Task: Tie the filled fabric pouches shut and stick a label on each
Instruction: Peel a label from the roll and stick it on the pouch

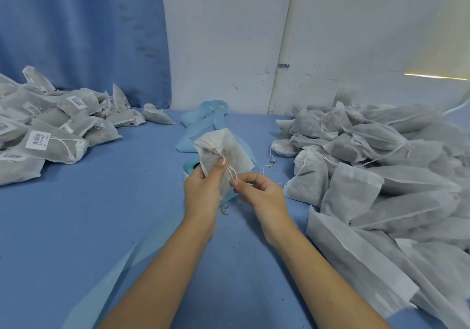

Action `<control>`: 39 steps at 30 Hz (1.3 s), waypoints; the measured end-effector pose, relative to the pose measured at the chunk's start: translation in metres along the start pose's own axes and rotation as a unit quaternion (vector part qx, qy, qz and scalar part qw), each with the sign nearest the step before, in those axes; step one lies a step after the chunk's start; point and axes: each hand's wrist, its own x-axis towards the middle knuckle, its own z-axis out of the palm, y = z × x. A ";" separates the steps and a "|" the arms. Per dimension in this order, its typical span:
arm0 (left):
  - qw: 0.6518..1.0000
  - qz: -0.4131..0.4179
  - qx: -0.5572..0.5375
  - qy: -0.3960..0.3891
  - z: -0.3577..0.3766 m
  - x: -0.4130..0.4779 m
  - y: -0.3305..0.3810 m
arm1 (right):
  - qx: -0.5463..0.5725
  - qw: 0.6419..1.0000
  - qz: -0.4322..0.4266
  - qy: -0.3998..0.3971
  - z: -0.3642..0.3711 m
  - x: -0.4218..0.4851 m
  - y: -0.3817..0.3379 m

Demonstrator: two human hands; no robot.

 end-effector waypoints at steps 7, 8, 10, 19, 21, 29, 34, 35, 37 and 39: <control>0.997 0.074 0.005 0.030 -0.024 0.008 0.010 | -0.384 0.917 -0.092 0.057 -0.012 0.005 0.024; 0.996 0.074 0.007 0.038 -0.027 0.009 0.009 | -0.413 0.904 -0.104 0.038 -0.013 0.006 0.025; 0.996 0.074 0.011 0.053 -0.033 0.011 0.006 | -0.444 0.887 -0.126 -0.005 -0.013 0.007 0.027; 0.994 0.055 0.087 0.020 -0.049 0.016 -0.002 | -0.498 0.839 -0.220 0.000 -0.008 0.002 0.023; 0.992 0.039 0.115 -0.012 -0.050 0.015 -0.003 | -0.504 0.836 -0.216 0.015 -0.009 0.002 0.022; 0.911 0.127 0.391 -0.019 -0.049 0.014 -0.009 | -0.559 0.801 -0.194 0.089 -0.016 0.006 0.016; 0.856 0.164 0.488 0.041 -0.045 0.017 -0.018 | -0.562 0.794 -0.188 0.133 -0.019 0.010 0.019; 0.855 0.163 0.491 0.043 -0.045 0.017 -0.019 | -0.558 0.797 -0.182 0.141 -0.021 0.011 0.019; 0.852 0.170 0.494 0.046 -0.045 0.017 -0.021 | -0.548 0.803 -0.174 0.156 -0.023 0.011 0.019; 0.848 0.198 0.491 0.034 -0.047 0.015 -0.022 | -0.539 0.807 -0.174 0.169 -0.023 0.011 0.018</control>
